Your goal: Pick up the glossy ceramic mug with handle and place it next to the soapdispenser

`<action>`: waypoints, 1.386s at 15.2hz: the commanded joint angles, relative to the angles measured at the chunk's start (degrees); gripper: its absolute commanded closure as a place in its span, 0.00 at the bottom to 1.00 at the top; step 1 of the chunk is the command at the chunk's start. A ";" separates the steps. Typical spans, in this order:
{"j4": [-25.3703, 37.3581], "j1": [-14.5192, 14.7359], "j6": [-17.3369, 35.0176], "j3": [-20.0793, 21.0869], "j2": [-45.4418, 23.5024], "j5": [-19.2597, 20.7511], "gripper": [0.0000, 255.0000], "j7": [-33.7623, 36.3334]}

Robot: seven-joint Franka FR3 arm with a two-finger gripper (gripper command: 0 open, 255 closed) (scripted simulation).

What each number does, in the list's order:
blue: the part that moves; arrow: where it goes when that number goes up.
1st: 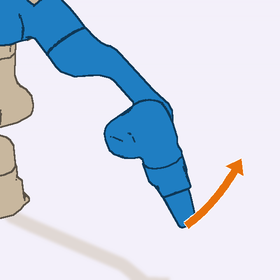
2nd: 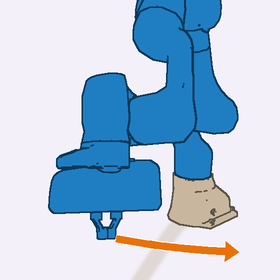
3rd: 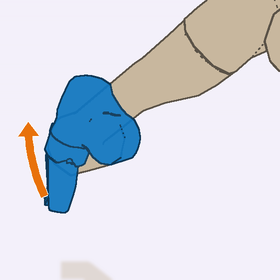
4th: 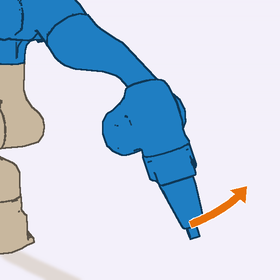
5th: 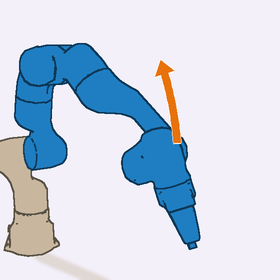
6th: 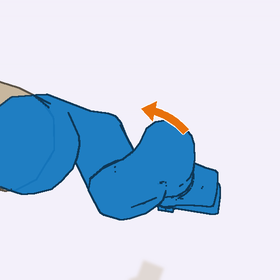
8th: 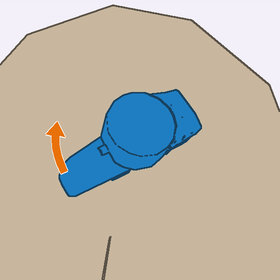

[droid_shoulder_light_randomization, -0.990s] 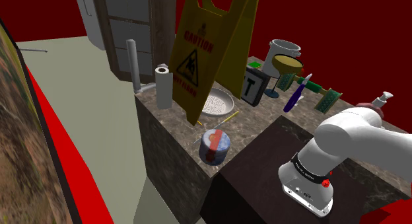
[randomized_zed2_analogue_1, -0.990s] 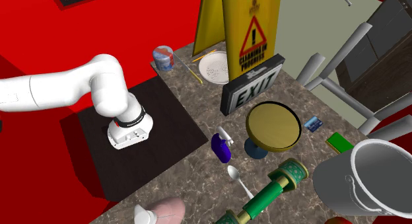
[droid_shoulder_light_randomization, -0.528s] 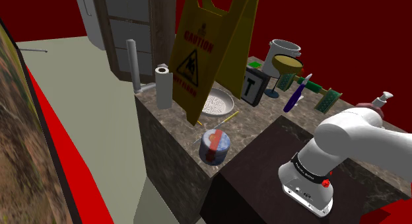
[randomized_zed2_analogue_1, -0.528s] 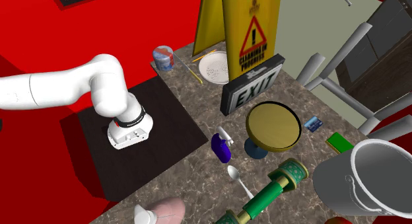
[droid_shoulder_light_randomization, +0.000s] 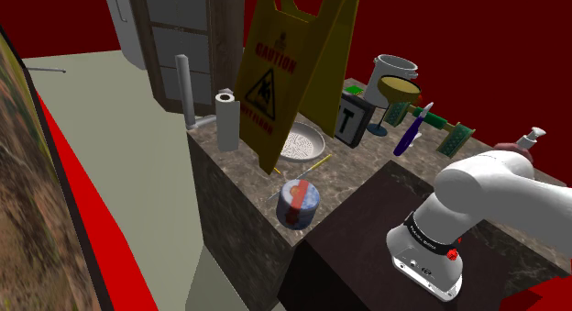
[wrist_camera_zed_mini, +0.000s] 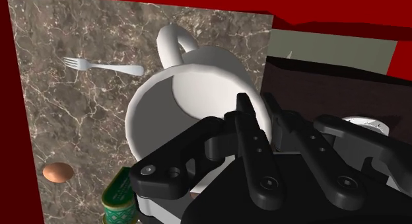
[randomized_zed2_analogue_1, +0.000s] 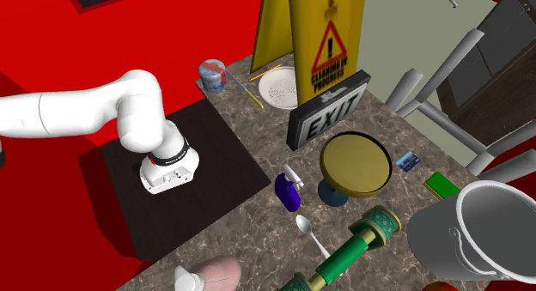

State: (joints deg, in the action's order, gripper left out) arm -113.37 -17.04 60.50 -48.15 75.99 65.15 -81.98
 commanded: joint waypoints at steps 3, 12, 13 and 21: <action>-2.61 -3.48 3.10 -2.48 4.72 0.38 1.00 -0.38; -9.21 -8.73 9.96 -7.54 5.08 1.06 1.00 -1.07; -9.89 -9.31 10.77 -8.14 5.01 1.16 1.00 -1.16; -14.82 -13.10 16.64 -12.88 4.79 2.68 1.00 -1.65</action>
State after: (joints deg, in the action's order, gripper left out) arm -128.29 -28.88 76.30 -59.84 78.27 67.45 -83.59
